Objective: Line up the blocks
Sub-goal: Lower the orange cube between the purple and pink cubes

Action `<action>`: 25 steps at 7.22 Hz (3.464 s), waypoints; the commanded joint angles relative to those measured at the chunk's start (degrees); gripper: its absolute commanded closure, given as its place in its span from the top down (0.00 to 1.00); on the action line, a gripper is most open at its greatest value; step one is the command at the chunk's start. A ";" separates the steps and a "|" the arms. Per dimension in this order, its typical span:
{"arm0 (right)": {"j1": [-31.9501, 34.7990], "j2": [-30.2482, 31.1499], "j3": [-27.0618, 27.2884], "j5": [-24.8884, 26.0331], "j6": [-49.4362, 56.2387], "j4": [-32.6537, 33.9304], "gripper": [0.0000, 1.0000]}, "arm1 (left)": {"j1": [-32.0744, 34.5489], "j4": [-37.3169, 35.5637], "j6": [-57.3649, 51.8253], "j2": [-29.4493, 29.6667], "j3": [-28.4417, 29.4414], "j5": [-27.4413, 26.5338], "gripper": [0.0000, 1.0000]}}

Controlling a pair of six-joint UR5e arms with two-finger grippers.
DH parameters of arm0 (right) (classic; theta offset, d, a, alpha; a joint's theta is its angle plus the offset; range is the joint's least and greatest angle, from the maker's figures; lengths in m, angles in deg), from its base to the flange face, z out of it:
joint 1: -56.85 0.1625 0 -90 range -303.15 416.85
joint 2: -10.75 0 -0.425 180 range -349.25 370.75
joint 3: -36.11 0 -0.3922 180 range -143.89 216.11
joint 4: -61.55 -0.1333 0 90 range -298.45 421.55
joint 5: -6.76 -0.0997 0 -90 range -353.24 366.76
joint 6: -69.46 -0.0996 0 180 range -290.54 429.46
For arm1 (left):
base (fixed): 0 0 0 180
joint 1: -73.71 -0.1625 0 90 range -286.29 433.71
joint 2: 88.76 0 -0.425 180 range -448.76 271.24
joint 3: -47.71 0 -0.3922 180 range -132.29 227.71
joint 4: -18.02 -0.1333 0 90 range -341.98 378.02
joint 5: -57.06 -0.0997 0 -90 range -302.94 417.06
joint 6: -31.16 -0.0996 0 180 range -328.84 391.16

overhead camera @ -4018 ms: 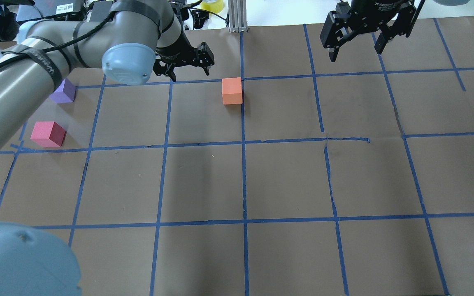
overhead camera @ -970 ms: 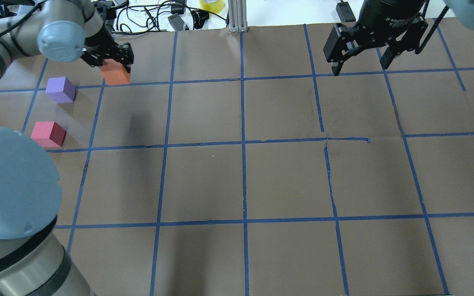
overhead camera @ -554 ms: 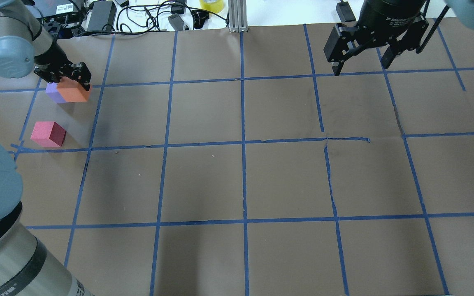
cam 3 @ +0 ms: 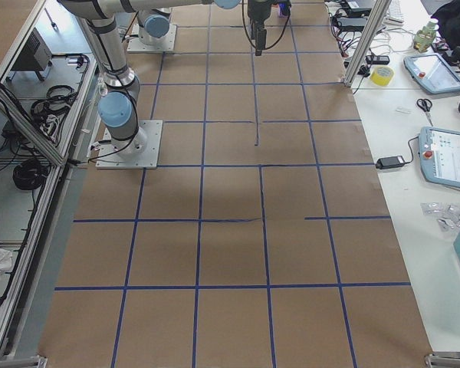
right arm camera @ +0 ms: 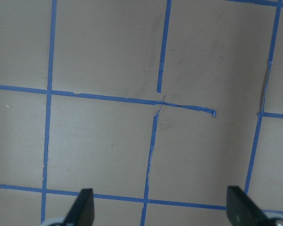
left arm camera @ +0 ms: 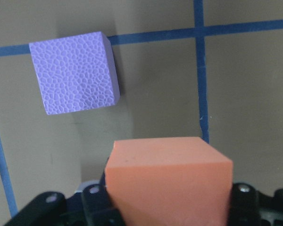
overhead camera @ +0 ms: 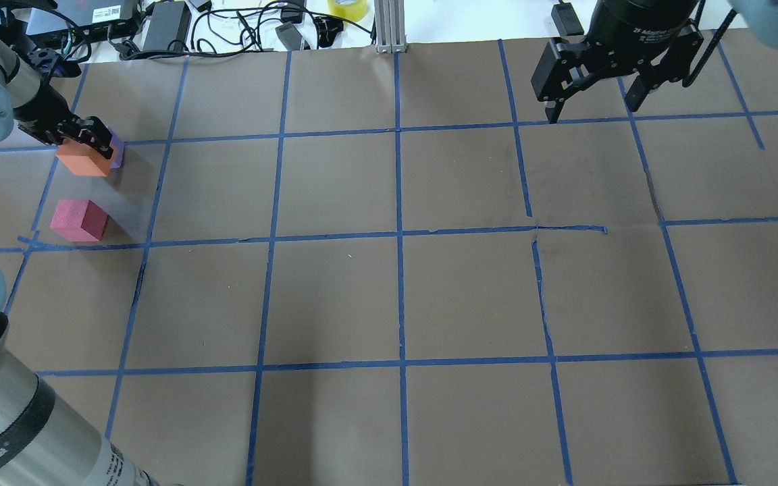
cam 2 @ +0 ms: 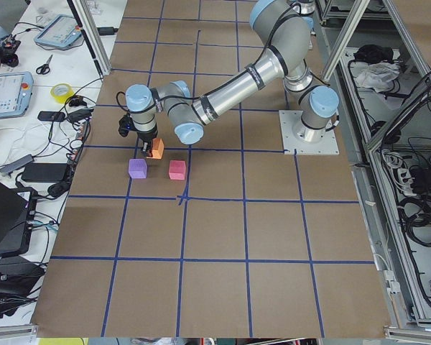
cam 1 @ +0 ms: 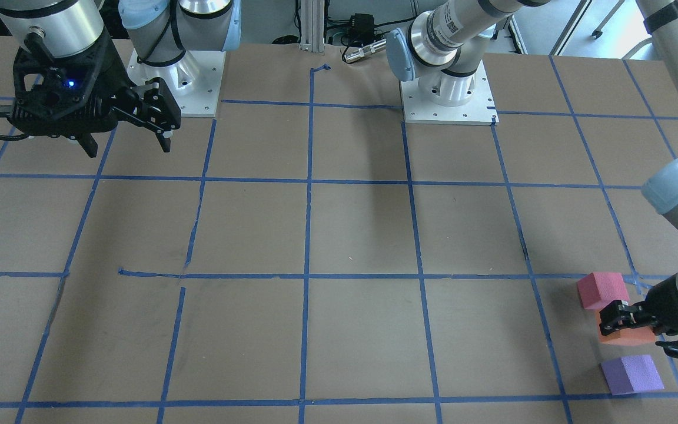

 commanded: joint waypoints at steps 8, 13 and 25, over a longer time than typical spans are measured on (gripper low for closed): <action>-0.01 0.00 0.07 -0.20 -0.06 0.36 1.00 | -3.64 -6.43 2.81 2.25 -4.08 0.51 0.00; -0.09 -0.17 0.07 -0.20 -0.06 1.07 1.00 | -3.74 -7.88 2.80 2.77 -4.72 1.64 0.00; -0.09 -0.44 0.07 0.15 0.20 1.68 1.00 | -4.36 -8.50 1.48 3.65 -5.07 3.06 0.02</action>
